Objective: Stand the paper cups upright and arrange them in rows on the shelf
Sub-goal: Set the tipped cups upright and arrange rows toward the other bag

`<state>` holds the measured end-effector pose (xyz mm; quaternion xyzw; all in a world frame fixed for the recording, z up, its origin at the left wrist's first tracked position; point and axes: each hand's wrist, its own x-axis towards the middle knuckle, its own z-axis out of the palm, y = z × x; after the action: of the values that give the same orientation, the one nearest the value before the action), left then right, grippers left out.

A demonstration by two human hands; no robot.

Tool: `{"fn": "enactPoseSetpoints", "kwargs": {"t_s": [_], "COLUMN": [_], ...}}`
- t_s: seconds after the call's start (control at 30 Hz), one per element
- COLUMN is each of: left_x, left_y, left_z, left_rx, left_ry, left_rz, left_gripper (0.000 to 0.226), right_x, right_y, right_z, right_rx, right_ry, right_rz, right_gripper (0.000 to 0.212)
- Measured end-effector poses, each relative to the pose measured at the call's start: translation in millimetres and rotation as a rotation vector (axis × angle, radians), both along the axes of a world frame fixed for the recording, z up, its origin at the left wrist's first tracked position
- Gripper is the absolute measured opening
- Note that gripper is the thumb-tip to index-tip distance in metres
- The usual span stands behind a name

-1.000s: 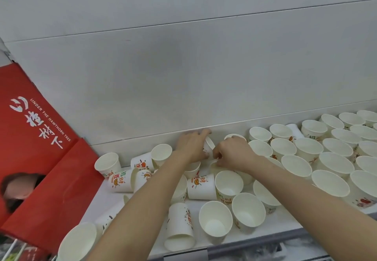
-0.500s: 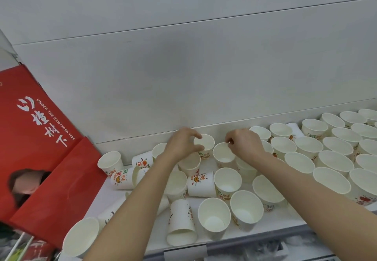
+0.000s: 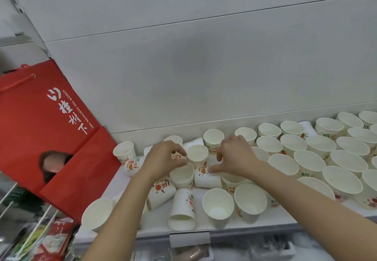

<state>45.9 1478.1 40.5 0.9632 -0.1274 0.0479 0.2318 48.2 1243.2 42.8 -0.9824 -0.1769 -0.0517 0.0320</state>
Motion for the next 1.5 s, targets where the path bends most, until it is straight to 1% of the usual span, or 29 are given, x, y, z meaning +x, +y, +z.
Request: {"fn": "enactPoseSetpoints", "kwargs": {"t_s": [0.1, 0.17, 0.23, 0.3, 0.37, 0.43, 0.5, 0.57, 0.73, 0.8, 0.87, 0.93, 1.0, 1.1, 1.17, 1.2, 1.3, 1.43, 1.5], "left_x": [-24.1, -36.7, -44.5, -51.0, -56.6, -59.5, -62.0, -64.4, -62.7, -59.6, -53.2, -40.8, -24.5, -4.1, 4.3, 7.5, 10.6, 9.8, 9.7], "left_y": [1.5, -1.0, -5.2, -9.8, -12.6, -12.8, -13.5, -17.1, -28.0, -29.6, -26.1, -16.2, -4.6, 1.6, 2.4, 3.2, 6.6, 5.5, 4.6], "left_z": [-6.0, -15.3, -21.1, -22.1, -23.3, -27.3, -32.5, -39.3, -47.6, -49.2, -45.2, -36.0, -26.9, -19.0, -17.8, -18.3, -24.7, -30.7, -30.6], "left_rx": [0.061, 0.102, 0.1, 0.088, 0.094, 0.1, 0.098, 0.104, 0.064, 0.031, -0.047, -0.095, 0.007, 0.178, 0.219, 0.232, 0.282, 0.38, 0.405], "left_ry": [-0.027, -0.043, -0.054, -0.053, -0.077, -0.102, -0.132, -0.177, -0.247, -0.248, -0.242, -0.262, -0.238, -0.047, 0.068, 0.09, 0.067, -0.036, -0.074], "left_rz": [0.039, 0.05, 0.086, 0.133, 0.135, 0.122, 0.114, 0.08, 0.011, 0.0, 0.019, 0.085, 0.125, 0.051, 0.021, 0.014, 0.0, -0.017, -0.017], "left_gripper": [0.018, 0.025, 0.03, 0.034, 0.037, 0.033, 0.025, 0.018, 0.014, 0.015, 0.017, 0.014, 0.014, 0.035, 0.046, 0.047, 0.045, 0.048, 0.048], "right_x": [-5.7, -8.0, -7.5, -6.1, -6.4, -5.5, -5.2, -5.0, -7.0, -6.0, -4.5, -2.5, 2.8, 18.5, 31.9, 39.8, 64.1, 84.7, 90.0], "right_y": [4.0, 7.6, 11.7, 15.7, 18.3, 17.6, 15.2, 11.0, 5.0, 1.0, -2.0, -4.3, -4.3, 0.8, 6.3, 8.8, 19.0, 36.8, 46.6], "right_z": [-6.4, -12.2, -17.1, -17.7, -15.6, -13.6, -10.2, -8.8, -15.1, -20.7, -26.8, -26.9, -24.5, -18.8, -13.9, -12.4, -8.2, -10.4, -11.9], "right_rx": [-0.117, -0.142, -0.127, -0.057, 0.031, 0.141, 0.233, 0.24, 0.02, -0.024, -0.013, 0.055, 0.16, 0.275, 0.307, 0.32, 0.297, 0.128, 0.072], "right_ry": [-0.046, -0.027, 0.007, 0.029, 0.034, 0.025, 0.005, -0.073, -0.231, -0.227, -0.197, -0.211, -0.23, -0.226, -0.237, -0.237, -0.196, -0.121, -0.133], "right_rz": [-0.055, -0.084, -0.13, -0.191, -0.237, -0.276, -0.294, -0.245, -0.068, -0.042, -0.008, -0.002, -0.019, -0.016, -0.004, -0.002, -0.019, -0.071, -0.103], "right_gripper": [0.061, 0.064, 0.063, 0.055, 0.042, 0.025, 0.015, 0.009, 0.005, 0.006, 0.013, 0.018, 0.018, 0.014, 0.011, 0.012, 0.016, 0.023, 0.027]}}
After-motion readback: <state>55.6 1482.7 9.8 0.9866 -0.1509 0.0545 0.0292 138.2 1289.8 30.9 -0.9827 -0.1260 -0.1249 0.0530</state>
